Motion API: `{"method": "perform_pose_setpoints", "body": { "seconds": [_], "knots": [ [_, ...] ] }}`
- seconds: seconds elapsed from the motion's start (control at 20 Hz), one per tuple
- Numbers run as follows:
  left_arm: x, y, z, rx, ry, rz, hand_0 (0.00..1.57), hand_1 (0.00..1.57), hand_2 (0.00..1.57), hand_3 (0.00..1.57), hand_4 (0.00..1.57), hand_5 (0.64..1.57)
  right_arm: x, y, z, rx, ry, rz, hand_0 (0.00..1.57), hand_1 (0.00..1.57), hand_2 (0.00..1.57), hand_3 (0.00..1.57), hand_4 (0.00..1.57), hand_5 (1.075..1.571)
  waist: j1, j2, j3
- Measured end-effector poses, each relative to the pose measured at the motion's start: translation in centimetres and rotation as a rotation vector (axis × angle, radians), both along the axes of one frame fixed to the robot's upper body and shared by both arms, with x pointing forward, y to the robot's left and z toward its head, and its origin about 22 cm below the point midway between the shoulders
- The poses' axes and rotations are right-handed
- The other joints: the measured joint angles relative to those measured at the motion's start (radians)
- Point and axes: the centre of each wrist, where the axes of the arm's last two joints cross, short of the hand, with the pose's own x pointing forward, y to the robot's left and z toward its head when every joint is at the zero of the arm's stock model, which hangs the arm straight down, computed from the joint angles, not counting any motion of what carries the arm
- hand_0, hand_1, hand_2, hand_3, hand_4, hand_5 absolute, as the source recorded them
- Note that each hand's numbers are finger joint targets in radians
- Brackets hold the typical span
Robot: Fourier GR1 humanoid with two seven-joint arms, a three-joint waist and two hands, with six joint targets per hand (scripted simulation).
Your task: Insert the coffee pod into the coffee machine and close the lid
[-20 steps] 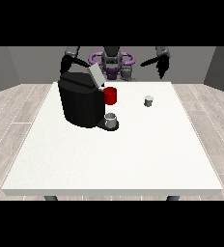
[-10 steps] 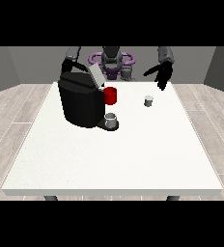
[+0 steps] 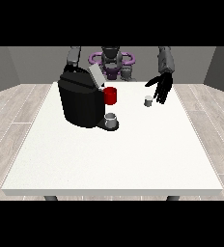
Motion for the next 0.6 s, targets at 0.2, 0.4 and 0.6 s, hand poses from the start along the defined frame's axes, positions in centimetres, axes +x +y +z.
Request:
{"method": "perform_pose_setpoints", "body": {
  "seconds": [0.2,0.4,0.6],
  "knots": [
    [0.7,-0.5,-1.1,0.048,-0.003,-0.004,0.49,0.49,0.72,0.49,0.00,1.571,0.8,-0.2,-0.3,0.001,0.010,-0.007,0.00,0.00,0.00,0.00,0.00,1.571,0.012,0.007,0.0003],
    [1.2,-1.3,-2.2,0.103,-0.045,0.002,0.84,0.84,0.92,0.76,0.30,1.571,1.2,-0.2,-0.7,-0.004,0.023,0.005,0.00,0.00,0.00,0.00,0.00,1.571,0.011,0.008,0.0002],
    [1.8,-2.7,-2.8,0.176,-0.096,-0.020,1.04,1.04,1.11,0.91,0.46,1.571,1.5,0.4,-0.8,-0.015,0.032,0.022,0.00,0.00,0.00,0.00,0.00,1.571,0.007,0.010,0.0001]
  ]
}}
